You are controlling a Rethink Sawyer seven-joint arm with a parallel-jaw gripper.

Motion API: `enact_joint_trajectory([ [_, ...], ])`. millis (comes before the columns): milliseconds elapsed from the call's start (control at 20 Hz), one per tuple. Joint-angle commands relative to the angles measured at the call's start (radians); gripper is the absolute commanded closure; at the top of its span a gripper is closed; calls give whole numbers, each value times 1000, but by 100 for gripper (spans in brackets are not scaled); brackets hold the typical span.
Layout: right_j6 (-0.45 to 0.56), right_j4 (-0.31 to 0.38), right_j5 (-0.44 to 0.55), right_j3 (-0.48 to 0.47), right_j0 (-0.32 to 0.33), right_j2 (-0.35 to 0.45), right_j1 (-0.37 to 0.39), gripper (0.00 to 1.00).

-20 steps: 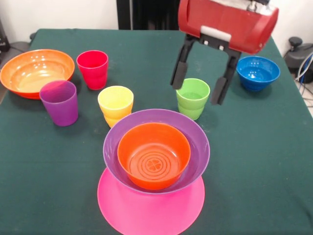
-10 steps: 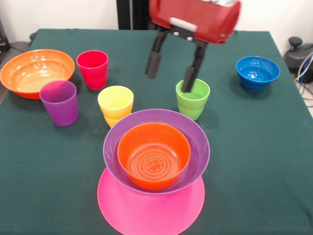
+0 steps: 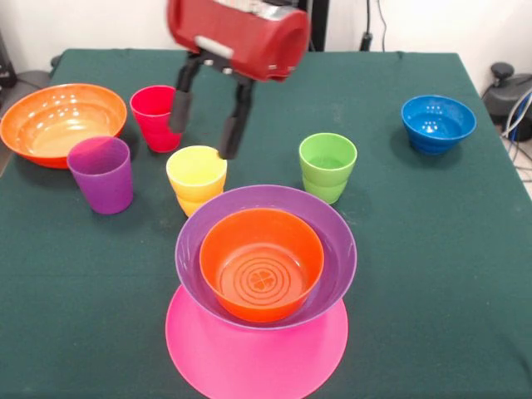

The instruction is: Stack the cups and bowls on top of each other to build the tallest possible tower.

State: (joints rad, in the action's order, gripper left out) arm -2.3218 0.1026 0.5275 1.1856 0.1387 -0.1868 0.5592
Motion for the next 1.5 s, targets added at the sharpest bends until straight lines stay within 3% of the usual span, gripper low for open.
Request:
enact_joint_trajectory([
  [50,83,47,-47,148,44,132,1,0],
  [1050,119,103,-200,288,179,259,-19,0],
  [1500,145,134,-180,363,237,323,22,0],
])
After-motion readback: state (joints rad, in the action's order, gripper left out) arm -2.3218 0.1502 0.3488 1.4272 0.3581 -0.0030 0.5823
